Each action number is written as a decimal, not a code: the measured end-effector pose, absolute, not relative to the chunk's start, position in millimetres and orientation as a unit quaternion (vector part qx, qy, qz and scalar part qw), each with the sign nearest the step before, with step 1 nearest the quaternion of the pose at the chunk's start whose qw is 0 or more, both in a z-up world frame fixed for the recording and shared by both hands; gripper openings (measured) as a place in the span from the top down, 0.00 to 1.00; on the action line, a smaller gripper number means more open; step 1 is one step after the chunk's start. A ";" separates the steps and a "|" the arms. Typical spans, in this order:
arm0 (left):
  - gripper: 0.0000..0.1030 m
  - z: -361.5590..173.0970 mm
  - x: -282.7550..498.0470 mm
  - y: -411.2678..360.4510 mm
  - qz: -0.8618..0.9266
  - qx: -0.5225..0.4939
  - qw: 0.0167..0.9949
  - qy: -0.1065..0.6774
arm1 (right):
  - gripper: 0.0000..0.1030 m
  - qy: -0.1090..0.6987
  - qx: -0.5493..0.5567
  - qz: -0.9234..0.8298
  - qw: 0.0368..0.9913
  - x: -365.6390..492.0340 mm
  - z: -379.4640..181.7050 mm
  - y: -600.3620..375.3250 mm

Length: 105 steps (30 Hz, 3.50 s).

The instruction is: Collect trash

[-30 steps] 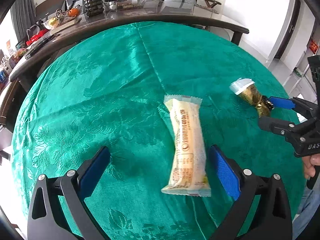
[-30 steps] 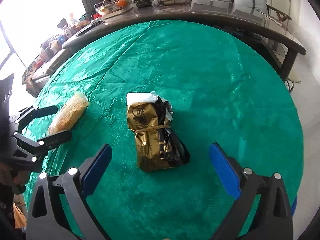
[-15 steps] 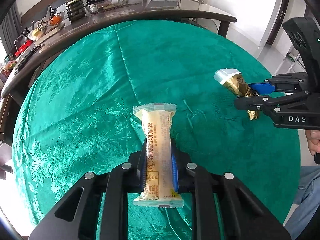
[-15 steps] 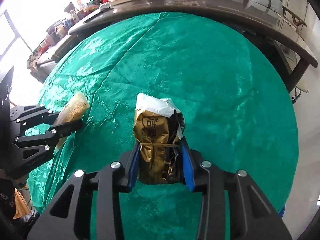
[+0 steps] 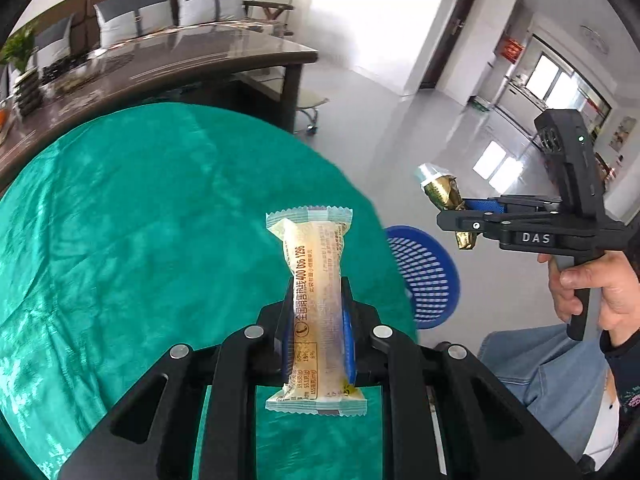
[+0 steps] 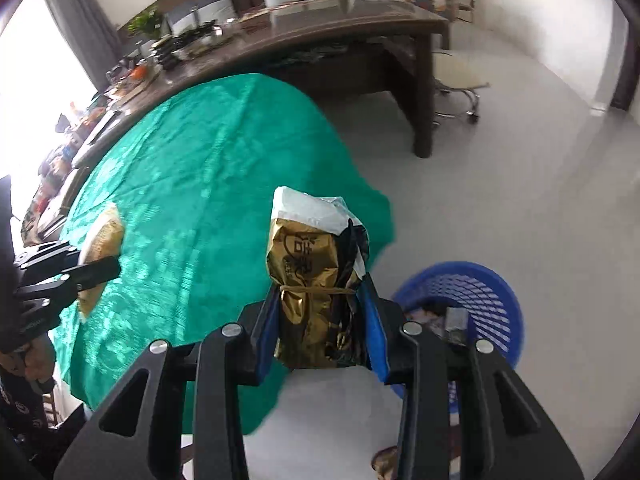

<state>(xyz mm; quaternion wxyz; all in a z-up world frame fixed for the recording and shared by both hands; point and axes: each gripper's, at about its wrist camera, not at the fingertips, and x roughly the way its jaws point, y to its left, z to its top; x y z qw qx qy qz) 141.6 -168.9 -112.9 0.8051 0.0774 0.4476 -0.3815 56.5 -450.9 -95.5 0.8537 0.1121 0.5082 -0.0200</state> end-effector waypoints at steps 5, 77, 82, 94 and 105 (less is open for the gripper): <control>0.82 -119.5 107.7 -268.6 -0.440 0.106 0.770 0.450 | 0.65 0.519 0.139 -0.079 0.840 19.4 -120.4 -518.1; 0.05 -113.4 25.7 -345.7 -0.323 0.177 0.825 0.429 | 0.05 0.448 0.176 -0.249 0.840 -127.5 -77.5 -482.6; 0.05 -116.0 26.1 -348.0 -0.321 0.182 0.823 0.433 | 0.05 0.450 0.174 -0.248 0.840 -127.3 -76.3 -481.6; 0.05 -118.2 25.4 -353.0 -0.320 0.191 0.820 0.433 | 0.05 0.452 0.173 -0.248 0.839 -126.0 -75.9 -480.9; 0.05 -119.1 25.7 -354.7 -0.318 0.195 0.820 0.434 | 0.05 0.451 0.173 -0.248 0.840 -125.9 -75.7 -482.0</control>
